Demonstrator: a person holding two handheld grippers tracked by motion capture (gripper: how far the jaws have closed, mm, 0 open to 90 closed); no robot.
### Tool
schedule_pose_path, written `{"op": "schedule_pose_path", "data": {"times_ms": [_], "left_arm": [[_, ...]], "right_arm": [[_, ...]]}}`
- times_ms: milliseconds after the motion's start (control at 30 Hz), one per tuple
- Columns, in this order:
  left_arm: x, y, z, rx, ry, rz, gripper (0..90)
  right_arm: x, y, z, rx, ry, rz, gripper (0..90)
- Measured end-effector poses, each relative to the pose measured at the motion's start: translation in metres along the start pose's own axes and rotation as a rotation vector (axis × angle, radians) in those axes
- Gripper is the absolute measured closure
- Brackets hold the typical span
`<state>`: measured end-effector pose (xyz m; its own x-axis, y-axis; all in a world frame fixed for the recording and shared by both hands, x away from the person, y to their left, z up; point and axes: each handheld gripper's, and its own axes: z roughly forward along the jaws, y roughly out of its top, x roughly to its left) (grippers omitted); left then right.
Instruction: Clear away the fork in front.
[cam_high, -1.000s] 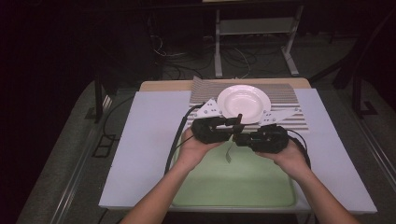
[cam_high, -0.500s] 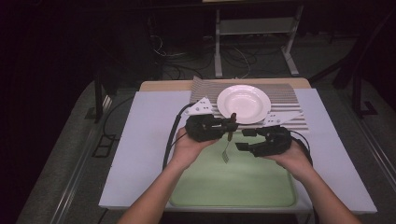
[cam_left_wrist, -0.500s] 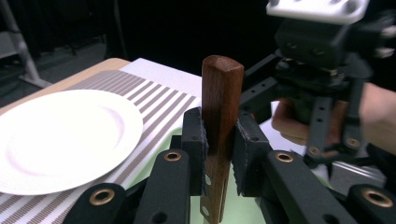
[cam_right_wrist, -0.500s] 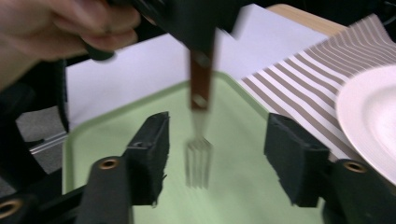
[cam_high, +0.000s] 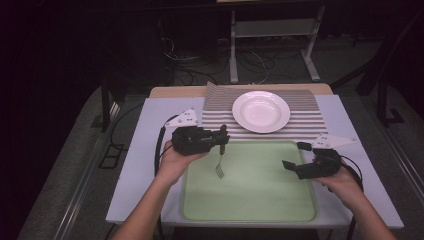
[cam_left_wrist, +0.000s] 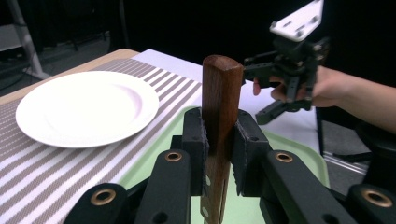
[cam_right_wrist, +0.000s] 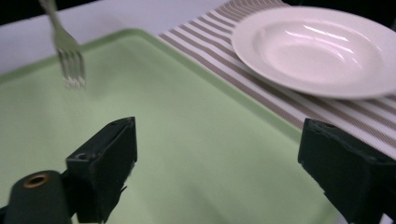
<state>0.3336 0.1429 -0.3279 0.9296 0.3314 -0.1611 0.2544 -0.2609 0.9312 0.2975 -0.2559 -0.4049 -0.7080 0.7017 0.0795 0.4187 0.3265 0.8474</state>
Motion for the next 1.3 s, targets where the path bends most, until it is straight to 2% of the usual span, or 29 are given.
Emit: {"op": "schedule_pose_path", "data": {"times_ms": [33, 100, 133, 167, 200, 400, 467, 633, 767, 833, 900, 967, 1000, 1300], "left_arm": [[0.0, 0.0, 0.0, 0.0, 0.0, 0.0, 76.7], [-0.002, -0.003, -0.009, 0.003, -0.008, 0.002, 76.7], [-0.002, -0.006, -0.014, 0.001, -0.013, -0.004, 76.7], [-0.002, -0.007, -0.017, -0.001, -0.014, -0.007, 76.7], [-0.003, -0.011, -0.025, -0.006, -0.026, -0.024, 76.6], [-0.008, -0.023, -0.042, -0.003, -0.066, -0.061, 76.5], [-0.009, -0.028, -0.045, 0.004, -0.081, -0.072, 76.4], [-0.009, -0.038, -0.05, 0.023, -0.083, -0.091, 76.2], [-0.003, -0.043, -0.052, 0.024, -0.085, -0.105, 75.9], [0.001, -0.045, -0.052, 0.026, -0.054, -0.077, 74.7], [0.003, -0.045, -0.051, 0.032, -0.041, -0.074, 74.2], [0.008, -0.047, -0.05, 0.051, -0.01, -0.067, 75.1], [0.014, -0.05, -0.048, 0.069, 0.01, -0.069, 74.5], [0.034, -0.059, -0.036, 0.093, 0.064, -0.117, 70.9]], "right_arm": [[0.0, 0.0, 0.0, 0.0, 0.0, 0.0, 10.4], [-0.002, -0.008, -0.004, 0.001, -0.013, 0.004, 9.7], [-0.004, -0.018, -0.008, -0.003, -0.022, 0.02, 8.4], [-0.004, -0.018, -0.008, -0.003, -0.022, 0.02, 8.4], [-0.005, -0.025, -0.012, -0.004, -0.031, 0.026, 8.3], [-0.008, -0.042, -0.018, 0.012, -0.048, 0.052, 8.5], [-0.009, -0.042, -0.017, 0.017, -0.057, 0.049, 8.5], [-0.009, -0.042, -0.015, 0.012, -0.059, 0.048, 8.5], [-0.009, -0.042, -0.015, 0.016, -0.064, 0.043, 8.5], [-0.009, -0.042, -0.016, 0.013, -0.067, 0.043, 8.6], [-0.009, -0.042, -0.015, 0.013, -0.069, 0.042, 8.8], [-0.01, -0.042, -0.015, 0.017, -0.07, 0.045, 9.0], [-0.01, -0.042, -0.014, 0.02, -0.073, 0.04, 9.0], [-0.009, -0.043, -0.012, 0.032, -0.079, 0.023, 9.1]]}}
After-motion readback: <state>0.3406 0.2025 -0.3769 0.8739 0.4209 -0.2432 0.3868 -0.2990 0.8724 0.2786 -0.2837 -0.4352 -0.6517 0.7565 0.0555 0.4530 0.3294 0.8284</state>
